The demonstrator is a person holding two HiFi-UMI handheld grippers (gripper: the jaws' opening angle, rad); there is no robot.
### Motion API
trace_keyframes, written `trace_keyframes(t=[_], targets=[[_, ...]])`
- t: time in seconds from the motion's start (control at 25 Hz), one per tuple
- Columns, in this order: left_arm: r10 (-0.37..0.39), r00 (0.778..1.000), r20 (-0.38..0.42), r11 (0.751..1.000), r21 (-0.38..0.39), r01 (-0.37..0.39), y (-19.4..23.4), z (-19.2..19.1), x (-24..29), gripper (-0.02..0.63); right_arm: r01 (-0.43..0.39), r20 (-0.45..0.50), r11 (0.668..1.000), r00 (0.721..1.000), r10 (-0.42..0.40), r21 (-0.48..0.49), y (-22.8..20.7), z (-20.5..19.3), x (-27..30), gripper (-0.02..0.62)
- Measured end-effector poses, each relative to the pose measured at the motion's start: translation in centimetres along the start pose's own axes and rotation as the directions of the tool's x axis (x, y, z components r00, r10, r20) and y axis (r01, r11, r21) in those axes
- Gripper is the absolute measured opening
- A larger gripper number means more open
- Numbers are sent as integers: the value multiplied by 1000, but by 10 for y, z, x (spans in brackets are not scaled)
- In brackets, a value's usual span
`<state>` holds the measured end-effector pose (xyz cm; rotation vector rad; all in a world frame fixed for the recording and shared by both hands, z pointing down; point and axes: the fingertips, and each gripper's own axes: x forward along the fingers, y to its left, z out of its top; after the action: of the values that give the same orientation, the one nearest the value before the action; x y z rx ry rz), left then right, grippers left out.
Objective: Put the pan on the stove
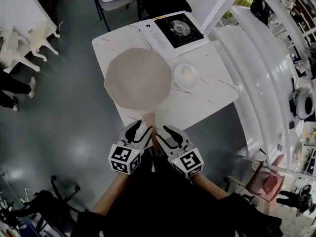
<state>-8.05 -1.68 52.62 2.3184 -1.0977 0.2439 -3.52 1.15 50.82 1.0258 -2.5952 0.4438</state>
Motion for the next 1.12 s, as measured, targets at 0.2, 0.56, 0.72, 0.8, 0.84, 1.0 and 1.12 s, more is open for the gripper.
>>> trace_keyframes(t=[0.2,0.56,0.72,0.8,0.84,1.0,1.12], targets=[[-46,998,-46,992,-120,40,8,-19,10,217,-100,-77,993,992,104,58,3,-21,8,165],[-228,970,-79,931,-310,194,10,-38,23,282,-216,-164,942,951,263,258,9,-48,15,209],[-319,944,-84,884,-386,264,5,-45,30,305,-260,-190,900,921,340,351,12,-58,18,216],[-362,930,-67,851,-431,300,1,-47,32,310,-294,-196,874,900,389,388,14,-62,18,218],[-381,923,-64,839,-444,315,-1,-49,34,311,-314,-197,859,887,417,405,17,-64,18,219],[-442,894,-73,822,-433,371,-8,-56,39,311,-394,-209,799,824,526,455,27,-72,18,222],[-500,865,-45,787,-440,432,-14,-55,43,311,-436,-207,750,780,591,497,33,-77,18,224]])
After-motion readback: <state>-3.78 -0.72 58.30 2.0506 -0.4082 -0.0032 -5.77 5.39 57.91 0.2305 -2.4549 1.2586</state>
